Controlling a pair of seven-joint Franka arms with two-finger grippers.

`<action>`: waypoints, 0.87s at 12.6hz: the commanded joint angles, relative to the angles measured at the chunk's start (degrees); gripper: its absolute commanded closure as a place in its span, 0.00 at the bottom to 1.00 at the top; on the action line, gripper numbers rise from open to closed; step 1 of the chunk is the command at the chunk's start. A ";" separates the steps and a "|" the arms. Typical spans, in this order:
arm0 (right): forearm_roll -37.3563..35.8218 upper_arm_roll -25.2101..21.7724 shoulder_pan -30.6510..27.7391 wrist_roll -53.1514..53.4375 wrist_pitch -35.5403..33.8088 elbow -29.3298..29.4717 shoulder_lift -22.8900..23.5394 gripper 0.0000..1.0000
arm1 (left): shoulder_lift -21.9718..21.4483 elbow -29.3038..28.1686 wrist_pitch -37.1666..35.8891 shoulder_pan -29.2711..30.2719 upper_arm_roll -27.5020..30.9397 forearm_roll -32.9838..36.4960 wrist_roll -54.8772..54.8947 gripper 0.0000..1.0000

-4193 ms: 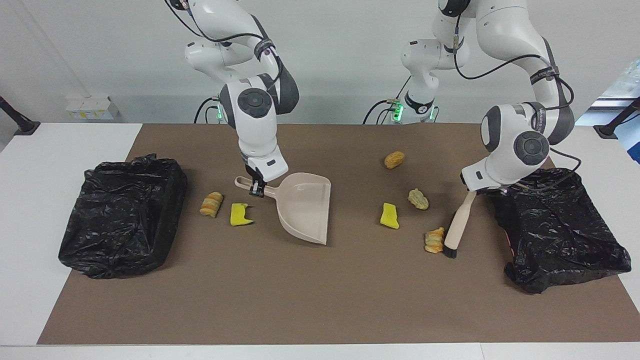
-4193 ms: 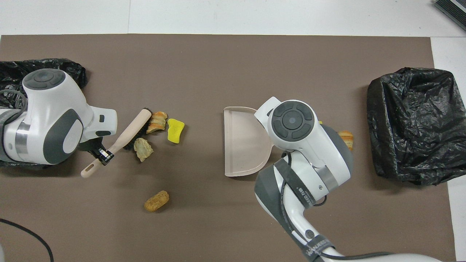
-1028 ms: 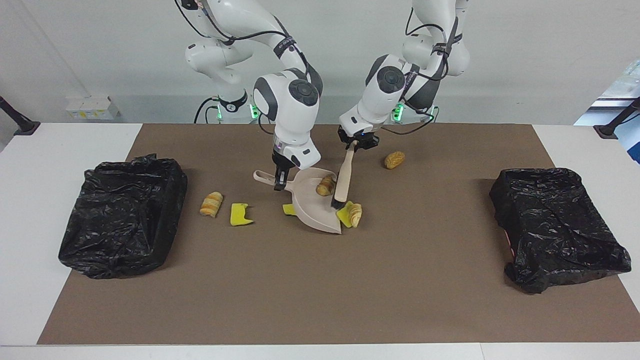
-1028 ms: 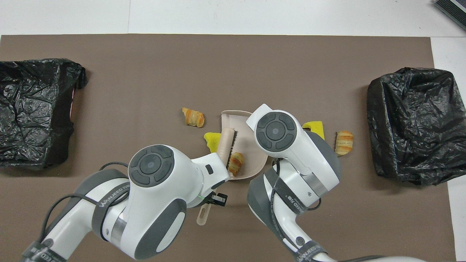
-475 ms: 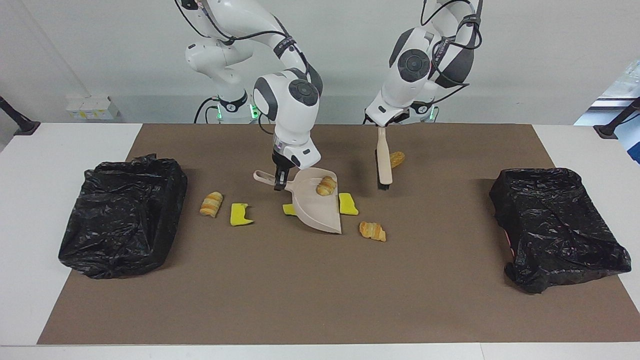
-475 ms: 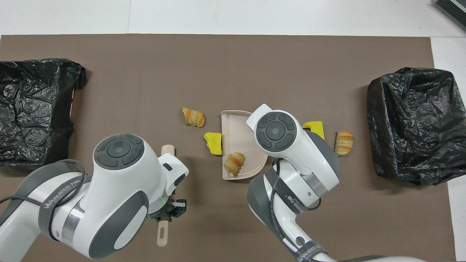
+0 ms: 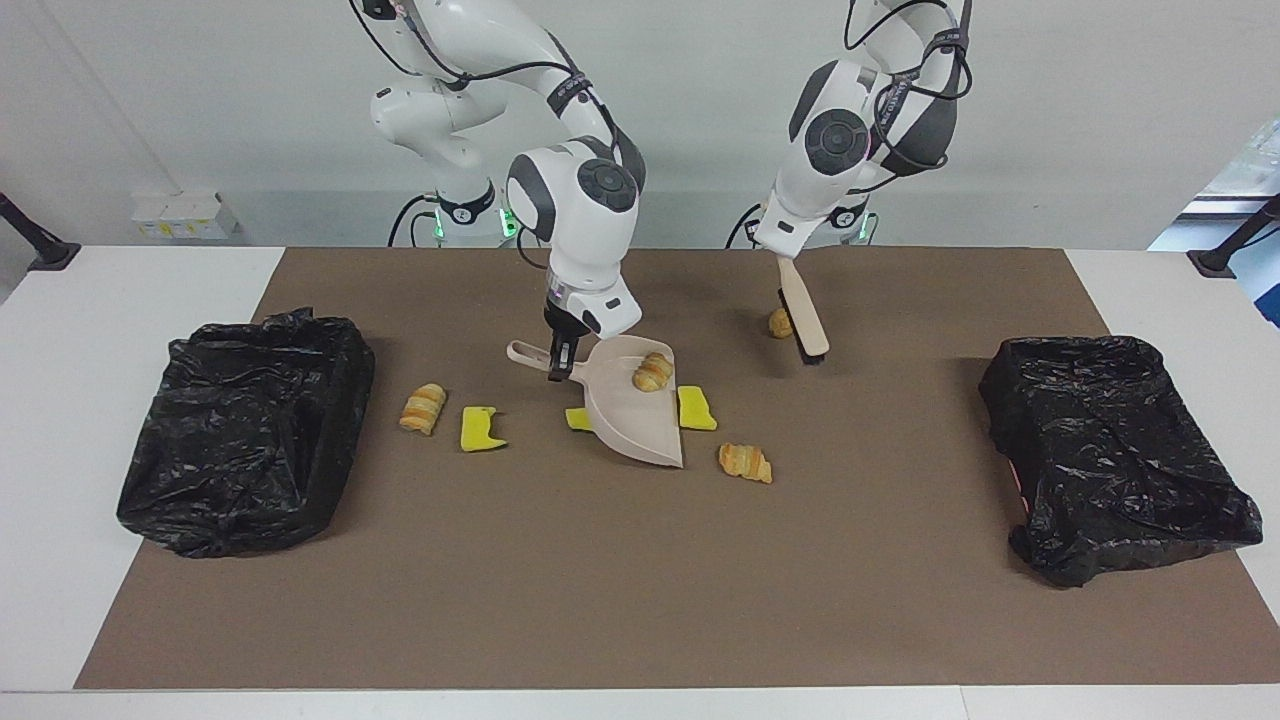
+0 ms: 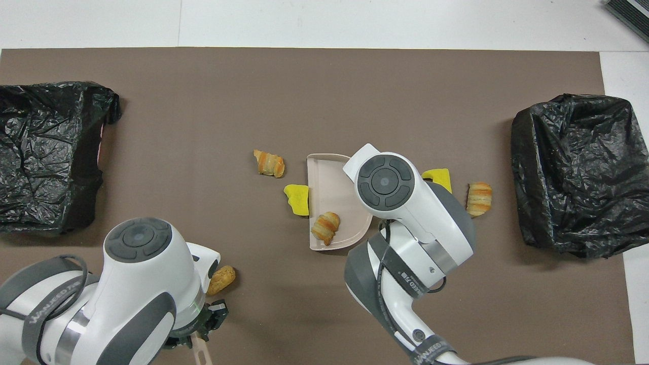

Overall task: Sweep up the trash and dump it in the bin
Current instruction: 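Sweep the remaining bread and sponge into the dustpan with the left gripper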

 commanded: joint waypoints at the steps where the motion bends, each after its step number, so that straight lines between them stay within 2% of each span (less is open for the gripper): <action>1: 5.21 0.43 -2.78 0.42 2.77 0.13 -0.18 1.00 | -6.06 -6.02 0.57 0.48 -0.60 0.64 -4.79 1.00; 4: 5.94 0.43 -2.35 0.42 2.96 -0.49 -0.44 1.00 | -5.45 -10.94 7.14 -1.27 -0.95 -0.23 -10.94 1.00; 9: 2.09 0.26 0.19 0.33 0.59 -1.98 -1.32 1.00 | 0.94 -11.04 18.84 -5.83 -0.95 -6.48 -17.97 1.00; 11: 0.50 0.25 1.08 0.51 0.59 -2.51 -1.76 1.00 | 3.15 -10.17 22.62 -5.32 -0.78 -8.92 -18.51 1.00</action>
